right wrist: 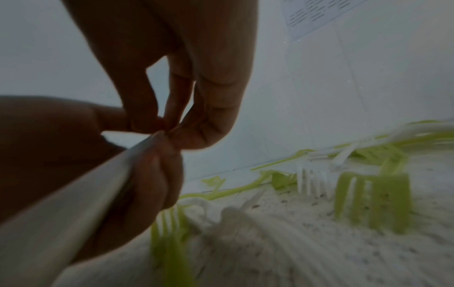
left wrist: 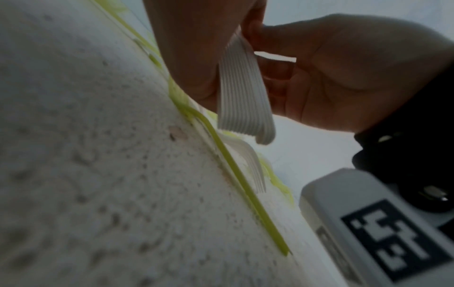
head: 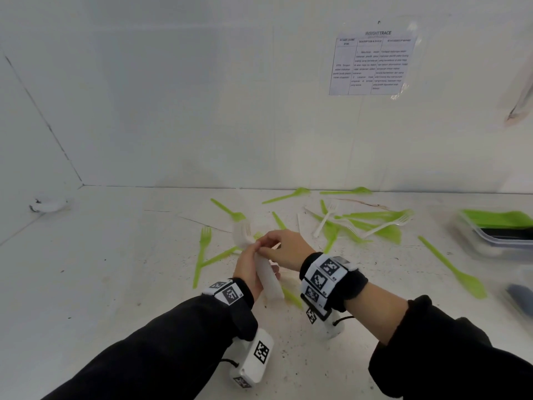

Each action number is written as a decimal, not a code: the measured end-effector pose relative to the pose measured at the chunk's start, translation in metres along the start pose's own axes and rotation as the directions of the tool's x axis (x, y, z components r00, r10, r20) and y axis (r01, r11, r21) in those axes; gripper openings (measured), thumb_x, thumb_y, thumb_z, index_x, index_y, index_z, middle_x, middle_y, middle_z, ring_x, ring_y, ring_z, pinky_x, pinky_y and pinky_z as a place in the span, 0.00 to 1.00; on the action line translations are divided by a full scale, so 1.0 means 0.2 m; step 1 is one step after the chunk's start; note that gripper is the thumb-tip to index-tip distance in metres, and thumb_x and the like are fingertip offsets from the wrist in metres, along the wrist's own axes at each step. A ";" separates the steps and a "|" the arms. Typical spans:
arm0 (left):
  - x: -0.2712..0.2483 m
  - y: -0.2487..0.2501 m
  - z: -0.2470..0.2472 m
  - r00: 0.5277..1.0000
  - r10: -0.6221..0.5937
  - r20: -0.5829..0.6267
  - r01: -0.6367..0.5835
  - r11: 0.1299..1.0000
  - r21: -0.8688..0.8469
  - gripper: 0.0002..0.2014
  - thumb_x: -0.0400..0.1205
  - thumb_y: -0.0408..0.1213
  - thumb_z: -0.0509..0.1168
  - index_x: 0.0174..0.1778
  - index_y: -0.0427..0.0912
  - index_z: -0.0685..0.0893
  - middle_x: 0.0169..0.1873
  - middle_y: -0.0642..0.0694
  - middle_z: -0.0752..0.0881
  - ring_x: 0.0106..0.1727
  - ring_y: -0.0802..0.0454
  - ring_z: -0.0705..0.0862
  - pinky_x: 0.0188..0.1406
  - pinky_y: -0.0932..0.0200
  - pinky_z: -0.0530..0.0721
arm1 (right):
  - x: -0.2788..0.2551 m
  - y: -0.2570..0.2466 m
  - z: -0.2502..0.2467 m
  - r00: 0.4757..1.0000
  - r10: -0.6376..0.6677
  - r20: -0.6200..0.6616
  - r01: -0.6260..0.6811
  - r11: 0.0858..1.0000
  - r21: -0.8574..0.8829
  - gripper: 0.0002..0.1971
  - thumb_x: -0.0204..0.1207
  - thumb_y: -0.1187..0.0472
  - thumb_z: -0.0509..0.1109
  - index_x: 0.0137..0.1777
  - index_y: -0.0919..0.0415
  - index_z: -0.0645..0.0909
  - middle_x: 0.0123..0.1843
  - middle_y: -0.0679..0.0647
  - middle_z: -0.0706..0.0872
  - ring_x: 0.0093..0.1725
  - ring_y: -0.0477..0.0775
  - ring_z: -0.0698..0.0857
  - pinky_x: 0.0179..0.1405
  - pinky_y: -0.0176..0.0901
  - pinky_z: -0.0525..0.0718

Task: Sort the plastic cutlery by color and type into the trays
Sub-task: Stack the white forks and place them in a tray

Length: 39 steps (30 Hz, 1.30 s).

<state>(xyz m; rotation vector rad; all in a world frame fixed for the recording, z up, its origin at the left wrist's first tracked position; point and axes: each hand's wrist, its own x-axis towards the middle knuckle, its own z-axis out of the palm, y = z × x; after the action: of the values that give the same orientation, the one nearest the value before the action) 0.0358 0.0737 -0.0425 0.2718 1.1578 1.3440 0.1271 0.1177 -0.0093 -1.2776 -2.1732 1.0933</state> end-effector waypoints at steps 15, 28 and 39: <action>0.00 0.03 -0.05 0.986 0.095 -0.139 -0.083 0.993 0.088 0.14 0.83 0.41 0.61 0.35 0.37 0.73 0.26 0.43 0.73 0.20 0.50 0.72 0.25 0.59 0.73 | 0.23 0.28 -0.26 0.981 0.182 0.068 -0.064 0.636 -0.769 0.18 0.80 0.71 0.56 0.63 0.55 0.80 0.68 0.56 0.77 0.65 0.59 0.78 0.63 0.46 0.76; 0.00 0.01 -0.08 0.980 0.130 -0.149 -0.124 0.991 0.051 0.08 0.82 0.39 0.61 0.40 0.39 0.74 0.29 0.44 0.74 0.17 0.50 0.73 0.22 0.59 0.74 | 0.20 0.15 -0.17 0.994 -0.109 0.005 0.097 0.862 -0.498 0.17 0.85 0.64 0.52 0.69 0.67 0.71 0.67 0.61 0.75 0.65 0.61 0.75 0.66 0.46 0.69; 0.02 0.00 -0.10 0.984 0.095 -0.148 -0.091 0.995 0.038 0.15 0.82 0.44 0.60 0.36 0.36 0.73 0.25 0.42 0.72 0.17 0.50 0.73 0.18 0.63 0.74 | 0.16 0.12 -0.02 0.952 0.085 0.293 0.104 0.813 -0.573 0.19 0.78 0.54 0.68 0.66 0.59 0.77 0.58 0.56 0.83 0.59 0.58 0.81 0.55 0.44 0.77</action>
<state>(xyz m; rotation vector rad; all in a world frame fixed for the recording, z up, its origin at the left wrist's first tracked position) 0.0205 0.0691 -0.0543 0.2529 1.3061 1.4488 0.1264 0.1542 -0.0283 -1.3985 -2.9041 0.6552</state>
